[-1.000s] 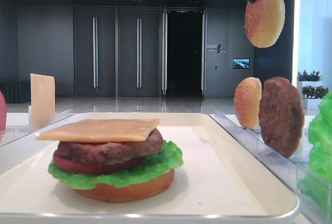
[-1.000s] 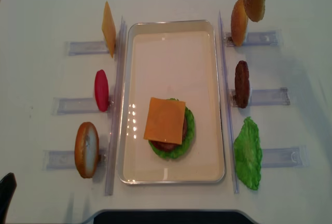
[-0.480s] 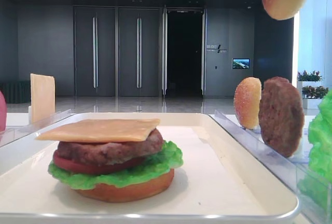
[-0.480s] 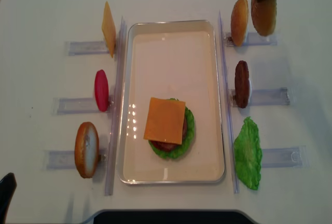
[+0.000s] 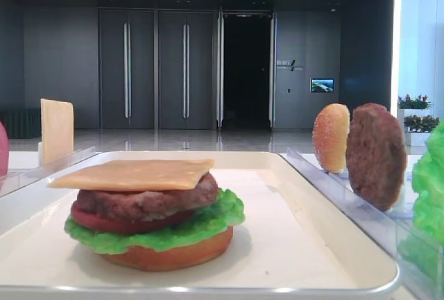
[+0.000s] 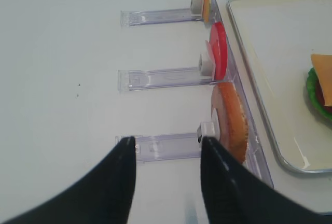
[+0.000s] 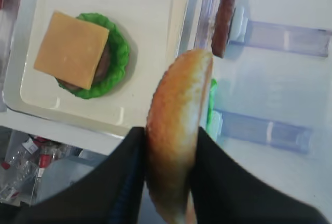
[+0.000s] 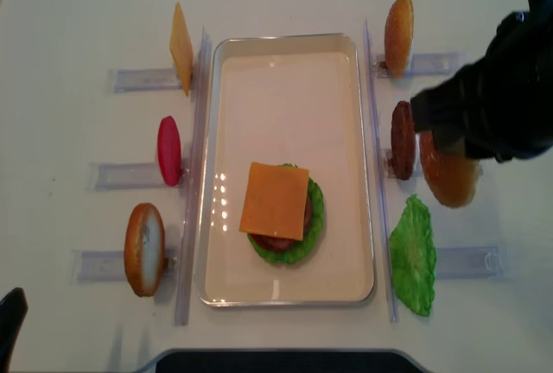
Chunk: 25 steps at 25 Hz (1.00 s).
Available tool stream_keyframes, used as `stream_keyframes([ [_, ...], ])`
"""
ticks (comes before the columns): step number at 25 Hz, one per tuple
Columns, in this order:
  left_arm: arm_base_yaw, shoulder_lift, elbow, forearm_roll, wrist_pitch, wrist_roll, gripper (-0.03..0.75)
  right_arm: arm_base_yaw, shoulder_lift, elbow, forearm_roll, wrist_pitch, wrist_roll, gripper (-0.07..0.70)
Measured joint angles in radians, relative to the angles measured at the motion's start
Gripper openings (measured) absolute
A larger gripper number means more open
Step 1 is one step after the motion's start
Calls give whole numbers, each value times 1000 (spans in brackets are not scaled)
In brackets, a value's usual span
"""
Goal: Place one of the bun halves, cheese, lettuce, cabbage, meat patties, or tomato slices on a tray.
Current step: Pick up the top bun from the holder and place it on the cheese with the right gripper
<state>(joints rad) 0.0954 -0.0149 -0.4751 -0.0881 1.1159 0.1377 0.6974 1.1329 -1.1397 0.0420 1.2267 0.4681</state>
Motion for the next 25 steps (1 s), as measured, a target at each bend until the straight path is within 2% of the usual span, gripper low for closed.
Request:
stream_keyframes([
  [5, 0, 0, 0, 0, 0, 0, 318, 79, -59, 67, -23, 2, 65, 219],
  [11, 0, 0, 0, 0, 0, 0, 318, 83, -60, 75, -25, 0, 74, 218],
  [13, 0, 0, 0, 0, 0, 0, 318, 83, -57, 76, -1, -20, 70, 218],
  [15, 0, 0, 0, 0, 0, 0, 318, 83, -44, 76, 57, -74, 36, 218],
  [19, 0, 0, 0, 0, 0, 0, 318, 83, 20, 77, 295, -212, -165, 218],
  [23, 0, 0, 0, 0, 0, 0, 318, 83, 100, 85, 571, -311, -429, 218],
  [25, 0, 0, 0, 0, 0, 0, 318, 83, 134, 85, 707, -341, -563, 218],
])
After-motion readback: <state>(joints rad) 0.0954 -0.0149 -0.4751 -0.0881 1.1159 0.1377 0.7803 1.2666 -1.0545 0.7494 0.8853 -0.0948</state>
